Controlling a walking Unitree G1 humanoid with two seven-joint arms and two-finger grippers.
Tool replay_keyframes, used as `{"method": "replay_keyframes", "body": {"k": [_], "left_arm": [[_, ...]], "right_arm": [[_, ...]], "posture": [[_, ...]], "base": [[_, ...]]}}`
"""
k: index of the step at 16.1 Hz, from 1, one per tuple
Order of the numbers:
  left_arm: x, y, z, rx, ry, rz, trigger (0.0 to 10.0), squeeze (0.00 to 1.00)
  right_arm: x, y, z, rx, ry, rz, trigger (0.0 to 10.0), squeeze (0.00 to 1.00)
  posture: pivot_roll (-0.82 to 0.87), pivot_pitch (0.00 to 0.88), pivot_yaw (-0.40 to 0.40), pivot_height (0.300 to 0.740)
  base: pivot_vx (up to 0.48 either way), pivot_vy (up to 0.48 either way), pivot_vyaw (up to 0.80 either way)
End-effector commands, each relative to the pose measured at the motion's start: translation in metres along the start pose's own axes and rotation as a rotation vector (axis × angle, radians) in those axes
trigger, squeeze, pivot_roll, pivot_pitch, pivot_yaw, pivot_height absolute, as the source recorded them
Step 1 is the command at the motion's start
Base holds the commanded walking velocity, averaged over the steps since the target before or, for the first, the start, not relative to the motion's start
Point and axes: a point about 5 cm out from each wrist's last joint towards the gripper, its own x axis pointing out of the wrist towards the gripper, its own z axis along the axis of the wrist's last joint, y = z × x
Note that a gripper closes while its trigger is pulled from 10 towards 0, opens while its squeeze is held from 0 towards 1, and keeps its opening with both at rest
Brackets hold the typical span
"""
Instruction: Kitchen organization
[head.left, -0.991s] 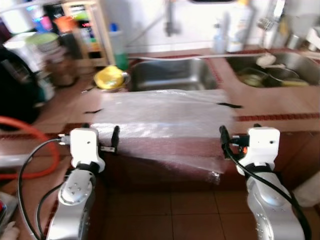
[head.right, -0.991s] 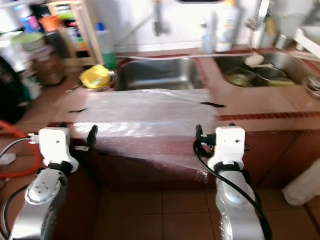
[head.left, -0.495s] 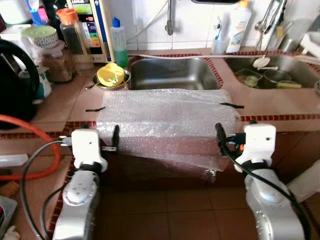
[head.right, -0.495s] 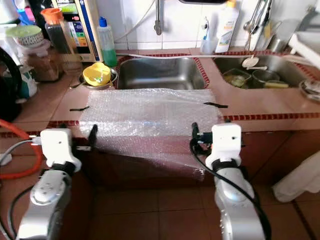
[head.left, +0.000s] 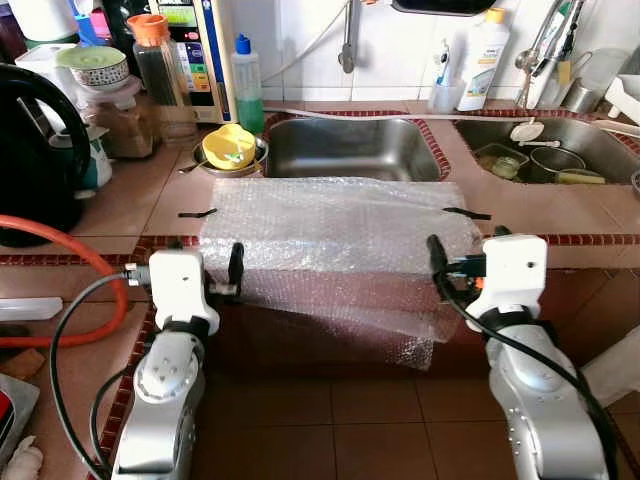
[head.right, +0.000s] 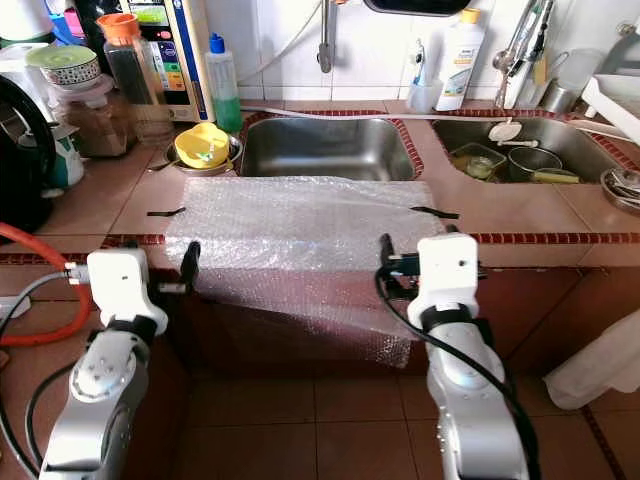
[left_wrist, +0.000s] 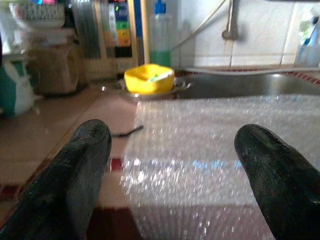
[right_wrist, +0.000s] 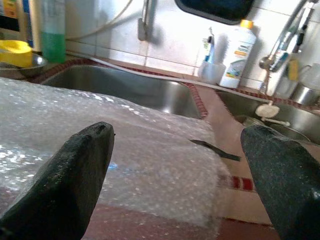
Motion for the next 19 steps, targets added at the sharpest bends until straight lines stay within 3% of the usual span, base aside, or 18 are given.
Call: {"method": "replay_keyframes", "body": {"k": [1, 15, 19], "left_arm": [[0.0024, -0.0018, 0.0030, 0.007, -0.017, -0.020, 10.0, 0.00], [0.0059, -0.0030, 0.0012, 0.039, -0.002, -0.056, 10.0, 0.00], [0.0060, -0.0016, 0.0007, 0.040, 0.002, -0.038, 10.0, 0.00]], "right_arm": [[0.0017, 0.0011, 0.0010, 0.000, -0.010, -0.005, 10.0, 0.00], [-0.0074, 0.0052, -0.0029, -0.004, -0.007, -0.021, 10.0, 0.00], [-0.0080, 0.0068, -0.0041, -0.004, -0.003, -0.012, 10.0, 0.00]], "posture": [[0.00, 0.000, 0.023, 0.740], [-0.02, 0.014, 0.059, 0.740], [-0.01, 0.015, 0.056, 0.740]], "base": [[0.330, 0.000, 0.00], [0.414, 0.000, 0.00], [0.000, 0.000, 0.00]]}}
